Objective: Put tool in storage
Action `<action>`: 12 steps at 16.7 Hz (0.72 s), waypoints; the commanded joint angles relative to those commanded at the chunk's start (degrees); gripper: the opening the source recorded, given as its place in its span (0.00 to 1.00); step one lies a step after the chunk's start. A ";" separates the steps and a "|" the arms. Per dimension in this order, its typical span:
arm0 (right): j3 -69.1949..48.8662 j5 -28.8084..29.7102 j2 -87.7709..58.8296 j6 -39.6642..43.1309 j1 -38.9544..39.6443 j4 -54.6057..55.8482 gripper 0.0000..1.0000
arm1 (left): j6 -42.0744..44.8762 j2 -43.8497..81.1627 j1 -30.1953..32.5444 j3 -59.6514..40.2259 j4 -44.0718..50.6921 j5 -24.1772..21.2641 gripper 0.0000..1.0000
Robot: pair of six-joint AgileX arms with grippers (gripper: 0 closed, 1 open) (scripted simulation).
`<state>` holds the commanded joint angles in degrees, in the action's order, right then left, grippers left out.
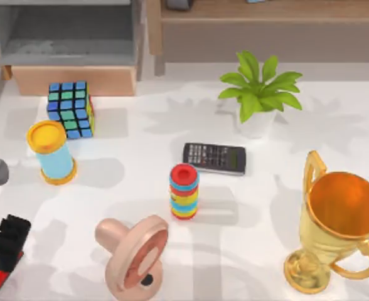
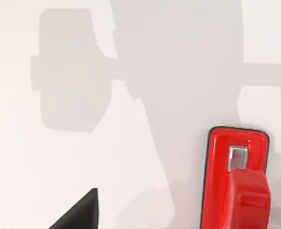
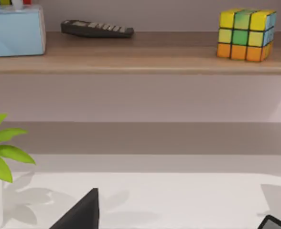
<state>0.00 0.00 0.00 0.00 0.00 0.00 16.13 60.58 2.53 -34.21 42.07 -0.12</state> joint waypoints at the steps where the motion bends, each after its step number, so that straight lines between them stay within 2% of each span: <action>1: 0.00 0.00 0.00 0.00 0.00 0.00 1.00 | 0.90 4.20 0.03 -2.07 2.90 0.01 1.00; 6: 0.00 0.00 0.00 0.00 0.00 0.00 1.00 | 3.37 16.35 -0.19 -8.15 12.38 0.22 1.00; 12: 0.00 0.00 0.00 0.00 0.00 0.00 1.00 | 3.44 16.99 -0.25 -8.14 12.65 0.25 1.00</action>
<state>0.00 0.00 0.00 0.00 0.00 0.00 19.57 77.57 2.28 -42.34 54.72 0.13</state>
